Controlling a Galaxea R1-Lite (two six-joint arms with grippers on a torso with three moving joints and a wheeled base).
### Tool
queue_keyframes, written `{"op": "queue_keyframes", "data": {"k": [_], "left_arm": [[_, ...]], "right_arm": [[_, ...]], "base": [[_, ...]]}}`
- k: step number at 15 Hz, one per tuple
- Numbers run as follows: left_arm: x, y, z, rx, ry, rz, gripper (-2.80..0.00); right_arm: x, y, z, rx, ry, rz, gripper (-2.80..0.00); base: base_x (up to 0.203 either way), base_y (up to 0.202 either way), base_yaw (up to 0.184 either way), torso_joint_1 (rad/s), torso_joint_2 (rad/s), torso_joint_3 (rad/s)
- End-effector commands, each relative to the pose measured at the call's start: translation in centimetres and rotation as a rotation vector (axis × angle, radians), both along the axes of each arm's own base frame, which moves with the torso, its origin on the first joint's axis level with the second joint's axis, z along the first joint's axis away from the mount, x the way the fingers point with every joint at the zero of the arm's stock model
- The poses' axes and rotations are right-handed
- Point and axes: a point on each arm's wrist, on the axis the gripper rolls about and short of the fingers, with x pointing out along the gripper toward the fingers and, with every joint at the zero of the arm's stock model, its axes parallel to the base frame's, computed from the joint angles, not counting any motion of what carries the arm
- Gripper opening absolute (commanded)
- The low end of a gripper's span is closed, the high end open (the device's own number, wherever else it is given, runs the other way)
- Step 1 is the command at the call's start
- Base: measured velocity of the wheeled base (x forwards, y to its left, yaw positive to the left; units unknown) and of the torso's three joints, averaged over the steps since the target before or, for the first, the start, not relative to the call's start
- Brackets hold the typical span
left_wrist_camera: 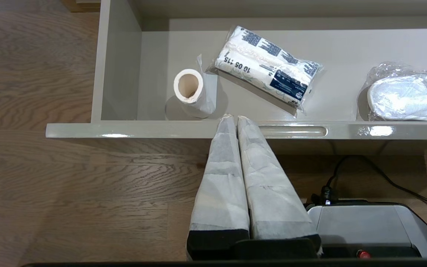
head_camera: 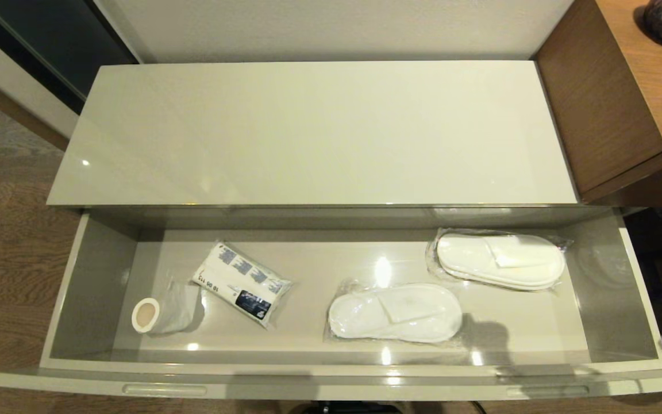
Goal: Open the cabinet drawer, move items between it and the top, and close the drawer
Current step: Take out the disposable slippers from the drawer
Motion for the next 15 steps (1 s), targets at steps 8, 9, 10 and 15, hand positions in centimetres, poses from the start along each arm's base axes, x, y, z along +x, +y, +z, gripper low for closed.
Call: {"op": "queue_keyframes", "data": {"k": [8, 9, 10, 15], "left_arm": [[0.0, 0.0, 0.0, -0.001, 0.001, 0.001, -2.8], [0.0, 0.0, 0.0, -0.001, 0.001, 0.001, -2.8], [0.0, 0.0, 0.0, 0.0, 0.001, 0.001, -2.8], [0.0, 0.0, 0.0, -0.001, 0.001, 0.001, -2.8]], "right_arm": [[13.0, 5.0, -6.8, -0.137, 0.346, 0.404, -2.8], [13.8, 5.4, -7.6, -0.146, 0.366, 0.423, -2.8], [14.2, 5.8, -7.9, -0.135, 0.36, 0.444, -2.8], [12.0, 6.2, -5.3, 0.24, 0.358, 0.643, -2.8]], "base": [[0.0, 0.0, 0.0, 0.0, 0.0, 0.0], [0.0, 0.0, 0.0, 0.0, 0.0, 0.0], [0.0, 0.0, 0.0, 0.0, 0.0, 0.0], [0.0, 0.0, 0.0, 0.0, 0.0, 0.0]]}}
